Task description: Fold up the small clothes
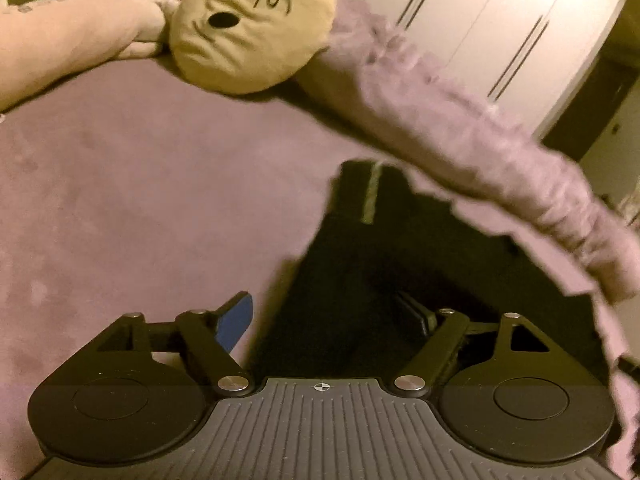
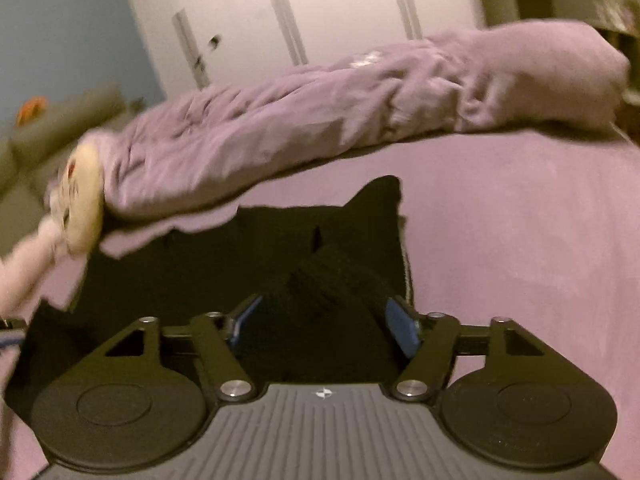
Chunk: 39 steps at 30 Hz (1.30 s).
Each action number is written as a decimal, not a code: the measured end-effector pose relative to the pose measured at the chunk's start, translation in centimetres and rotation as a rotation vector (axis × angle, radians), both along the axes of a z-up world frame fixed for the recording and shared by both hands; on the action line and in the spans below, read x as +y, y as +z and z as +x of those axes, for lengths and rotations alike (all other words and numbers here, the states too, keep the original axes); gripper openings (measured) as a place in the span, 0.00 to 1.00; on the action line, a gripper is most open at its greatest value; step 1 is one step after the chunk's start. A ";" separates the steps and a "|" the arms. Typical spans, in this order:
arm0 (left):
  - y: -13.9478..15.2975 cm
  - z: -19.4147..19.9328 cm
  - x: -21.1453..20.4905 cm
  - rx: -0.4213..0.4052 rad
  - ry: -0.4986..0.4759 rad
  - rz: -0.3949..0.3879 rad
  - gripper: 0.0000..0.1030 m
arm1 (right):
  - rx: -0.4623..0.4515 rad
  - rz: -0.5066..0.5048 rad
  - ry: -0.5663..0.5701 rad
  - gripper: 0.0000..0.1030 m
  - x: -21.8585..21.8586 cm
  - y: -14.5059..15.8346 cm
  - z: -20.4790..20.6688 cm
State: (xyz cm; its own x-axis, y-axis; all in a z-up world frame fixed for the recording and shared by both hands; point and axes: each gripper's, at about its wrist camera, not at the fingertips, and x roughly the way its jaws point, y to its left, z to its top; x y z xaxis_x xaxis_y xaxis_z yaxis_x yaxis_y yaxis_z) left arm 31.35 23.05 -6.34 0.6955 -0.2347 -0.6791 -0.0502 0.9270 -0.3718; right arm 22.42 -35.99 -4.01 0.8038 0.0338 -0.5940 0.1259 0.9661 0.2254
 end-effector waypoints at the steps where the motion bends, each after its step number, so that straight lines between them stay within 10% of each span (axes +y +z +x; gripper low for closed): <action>1: -0.3 0.0 0.2 -0.004 -0.008 -0.011 0.80 | 0.013 -0.031 0.012 0.67 0.3 -0.3 0.6; 10: -2.7 3.3 -1.6 0.014 -0.083 -0.001 0.80 | 0.058 -0.070 0.056 0.68 0.3 -2.2 3.0; 12: -2.9 3.9 -1.8 0.012 -0.090 -0.028 0.77 | 0.042 -0.076 0.064 0.47 0.5 -2.0 2.6; 14: -2.9 4.3 -2.4 0.014 -0.115 -0.041 0.49 | 0.044 -0.064 0.066 0.30 0.5 -2.0 2.2; 18: -2.2 3.6 -3.7 -0.027 -0.148 0.032 0.31 | 0.031 -0.028 0.096 0.19 0.3 -1.5 1.3; 23: -1.2 3.1 -3.5 -0.061 -0.178 0.030 0.33 | 0.025 -0.054 0.121 0.23 0.4 -1.1 1.4; 27: -1.6 3.9 -4.0 -0.020 -0.189 0.055 0.44 | 0.027 -0.064 0.091 0.60 -0.4 -1.5 2.9; 31: -2.1 4.6 -4.5 0.000 -0.178 0.055 0.47 | 0.073 -0.060 0.088 0.60 -0.7 -2.7 4.3; 37: -2.0 4.6 -5.0 0.005 -0.158 0.101 0.33 | 0.049 -0.090 0.131 0.16 0.4 -2.4 3.3; 39: -1.8 4.5 -5.4 0.008 -0.162 0.130 0.29 | 0.043 -0.073 0.148 0.15 0.6 -2.3 2.9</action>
State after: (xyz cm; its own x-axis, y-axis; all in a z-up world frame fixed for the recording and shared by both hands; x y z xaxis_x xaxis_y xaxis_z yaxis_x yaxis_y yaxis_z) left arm 35.86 17.65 -8.19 0.6503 -0.2530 -0.7163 0.1006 0.9633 -0.2489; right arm 25.33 -35.37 -6.26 0.7669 0.1048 -0.6332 -0.0105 0.9885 0.1509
